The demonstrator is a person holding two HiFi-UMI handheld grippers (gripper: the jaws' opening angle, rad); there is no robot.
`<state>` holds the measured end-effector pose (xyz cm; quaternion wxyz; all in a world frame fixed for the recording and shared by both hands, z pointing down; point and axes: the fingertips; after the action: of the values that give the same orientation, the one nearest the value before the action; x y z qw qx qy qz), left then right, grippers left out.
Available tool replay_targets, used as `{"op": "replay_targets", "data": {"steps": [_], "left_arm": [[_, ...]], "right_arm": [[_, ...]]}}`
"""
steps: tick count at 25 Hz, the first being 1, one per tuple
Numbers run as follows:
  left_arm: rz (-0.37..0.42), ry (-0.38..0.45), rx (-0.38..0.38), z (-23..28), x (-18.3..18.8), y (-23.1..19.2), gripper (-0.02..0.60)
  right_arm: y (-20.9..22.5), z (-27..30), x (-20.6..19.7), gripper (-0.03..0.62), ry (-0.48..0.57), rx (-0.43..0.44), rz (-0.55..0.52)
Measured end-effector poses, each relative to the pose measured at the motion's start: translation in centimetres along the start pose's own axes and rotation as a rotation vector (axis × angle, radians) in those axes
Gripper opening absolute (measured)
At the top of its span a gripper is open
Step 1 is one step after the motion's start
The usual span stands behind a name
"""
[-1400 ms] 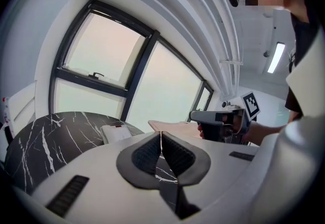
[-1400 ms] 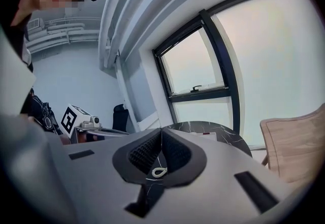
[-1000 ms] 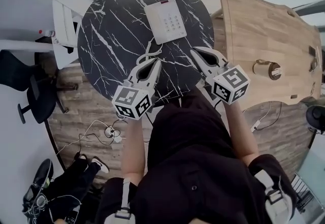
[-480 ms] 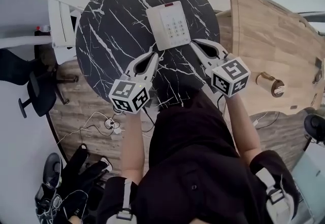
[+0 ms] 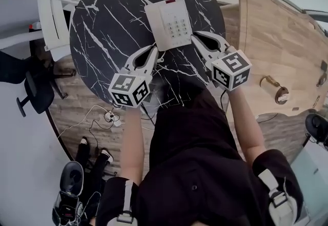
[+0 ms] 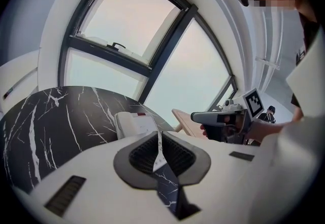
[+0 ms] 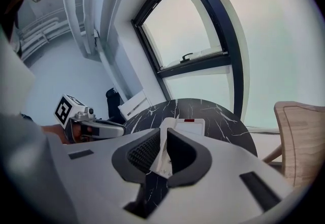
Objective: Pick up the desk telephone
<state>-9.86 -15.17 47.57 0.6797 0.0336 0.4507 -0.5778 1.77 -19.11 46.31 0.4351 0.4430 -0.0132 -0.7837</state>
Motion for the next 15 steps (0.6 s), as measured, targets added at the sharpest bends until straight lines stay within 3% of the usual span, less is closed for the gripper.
{"op": "replay_targets", "data": {"steps": [3, 9, 15], "left_arm": [[-0.006, -0.011, 0.003, 1.0, -0.1, -1.0, 0.02], [-0.022, -0.04, 0.009, 2.7, -0.4, -2.6, 0.021], [-0.045, -0.083, 0.009, 4.0, -1.4, -3.8, 0.021]], "right_arm": [[1.0, 1.1, -0.2, 0.042, -0.015, -0.012, 0.003], [2.7, 3.1, -0.9, 0.141, -0.057, -0.044, 0.017], [4.1, 5.1, -3.0, 0.189, -0.129, -0.048, 0.041]]}}
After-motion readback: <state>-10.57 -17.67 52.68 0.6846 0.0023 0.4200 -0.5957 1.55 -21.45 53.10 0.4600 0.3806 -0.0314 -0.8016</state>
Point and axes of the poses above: the fingertips, and each gripper's own axes: z forward along the fingers, y to its right, x out of its top, and after that the axes turned 6 degrees about -y, right-handed
